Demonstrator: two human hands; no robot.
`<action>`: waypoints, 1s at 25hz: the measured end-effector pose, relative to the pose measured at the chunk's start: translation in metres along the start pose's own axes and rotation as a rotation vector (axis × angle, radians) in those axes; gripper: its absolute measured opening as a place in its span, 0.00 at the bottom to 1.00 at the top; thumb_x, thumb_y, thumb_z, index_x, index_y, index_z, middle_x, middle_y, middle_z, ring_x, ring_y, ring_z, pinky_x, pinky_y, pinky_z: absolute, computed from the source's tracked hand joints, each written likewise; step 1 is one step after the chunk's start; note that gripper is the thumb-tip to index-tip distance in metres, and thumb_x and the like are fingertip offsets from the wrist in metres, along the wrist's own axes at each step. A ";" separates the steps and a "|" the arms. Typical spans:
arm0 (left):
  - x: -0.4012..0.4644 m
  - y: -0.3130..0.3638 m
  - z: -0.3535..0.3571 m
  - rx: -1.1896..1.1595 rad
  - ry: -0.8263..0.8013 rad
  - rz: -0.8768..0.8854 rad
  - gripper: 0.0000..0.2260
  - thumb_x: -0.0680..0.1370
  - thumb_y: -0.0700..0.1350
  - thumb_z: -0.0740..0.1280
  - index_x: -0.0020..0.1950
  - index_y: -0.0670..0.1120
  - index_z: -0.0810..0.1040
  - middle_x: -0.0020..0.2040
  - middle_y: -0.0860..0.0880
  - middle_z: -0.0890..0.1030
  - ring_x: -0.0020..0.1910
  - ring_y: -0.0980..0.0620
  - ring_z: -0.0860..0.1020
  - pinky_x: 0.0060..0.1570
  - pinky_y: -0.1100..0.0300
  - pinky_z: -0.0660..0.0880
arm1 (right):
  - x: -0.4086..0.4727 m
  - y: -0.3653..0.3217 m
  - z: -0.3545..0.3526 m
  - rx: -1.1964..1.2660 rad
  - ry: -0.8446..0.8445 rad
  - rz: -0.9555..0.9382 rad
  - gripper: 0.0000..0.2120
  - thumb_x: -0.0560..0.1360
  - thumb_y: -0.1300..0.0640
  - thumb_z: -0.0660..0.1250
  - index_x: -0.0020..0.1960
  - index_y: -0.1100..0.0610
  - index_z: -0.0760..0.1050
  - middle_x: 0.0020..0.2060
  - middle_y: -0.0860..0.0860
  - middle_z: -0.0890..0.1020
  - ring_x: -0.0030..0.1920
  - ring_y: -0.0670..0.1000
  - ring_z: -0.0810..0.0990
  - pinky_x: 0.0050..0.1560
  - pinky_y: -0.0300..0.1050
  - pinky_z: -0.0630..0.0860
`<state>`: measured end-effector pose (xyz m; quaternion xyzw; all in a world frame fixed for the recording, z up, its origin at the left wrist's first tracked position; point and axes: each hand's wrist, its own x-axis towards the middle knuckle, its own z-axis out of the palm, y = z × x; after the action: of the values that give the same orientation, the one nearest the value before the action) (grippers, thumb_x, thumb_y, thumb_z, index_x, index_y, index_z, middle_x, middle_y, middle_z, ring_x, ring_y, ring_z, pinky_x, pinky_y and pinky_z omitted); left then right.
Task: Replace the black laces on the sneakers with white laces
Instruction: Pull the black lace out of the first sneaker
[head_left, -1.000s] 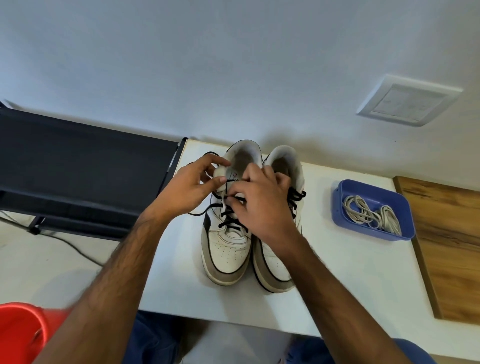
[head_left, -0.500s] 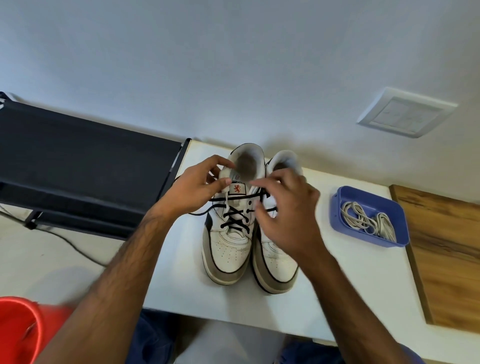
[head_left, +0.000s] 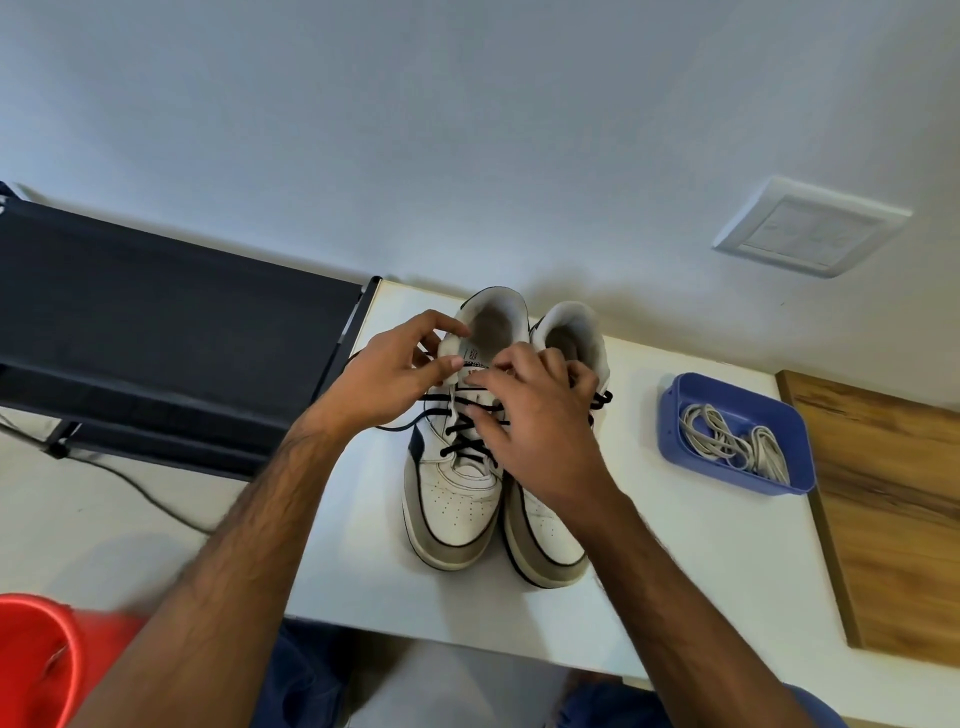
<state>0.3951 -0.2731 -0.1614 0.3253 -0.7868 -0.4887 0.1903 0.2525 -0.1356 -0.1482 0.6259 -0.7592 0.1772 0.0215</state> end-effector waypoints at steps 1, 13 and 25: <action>0.000 0.000 0.000 0.001 0.002 0.001 0.12 0.81 0.51 0.69 0.64 0.58 0.77 0.47 0.56 0.80 0.45 0.57 0.82 0.50 0.54 0.80 | 0.002 -0.003 0.003 -0.021 -0.002 -0.007 0.08 0.75 0.49 0.72 0.54 0.47 0.82 0.53 0.46 0.76 0.57 0.53 0.71 0.59 0.54 0.58; 0.001 -0.003 0.000 0.001 -0.006 -0.013 0.12 0.81 0.51 0.69 0.64 0.59 0.76 0.47 0.56 0.79 0.45 0.58 0.81 0.53 0.57 0.77 | -0.020 0.035 -0.044 0.107 0.192 0.219 0.06 0.69 0.51 0.67 0.46 0.48 0.76 0.50 0.44 0.73 0.53 0.49 0.73 0.55 0.49 0.59; 0.002 -0.001 -0.001 -0.003 -0.001 0.000 0.12 0.81 0.50 0.69 0.64 0.57 0.77 0.46 0.56 0.78 0.43 0.58 0.81 0.45 0.66 0.74 | 0.008 -0.002 -0.004 -0.032 0.048 -0.006 0.03 0.72 0.52 0.69 0.44 0.48 0.80 0.55 0.45 0.77 0.61 0.53 0.72 0.64 0.58 0.60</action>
<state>0.3943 -0.2756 -0.1623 0.3248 -0.7862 -0.4901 0.1905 0.2518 -0.1423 -0.1414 0.6232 -0.7594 0.1800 0.0502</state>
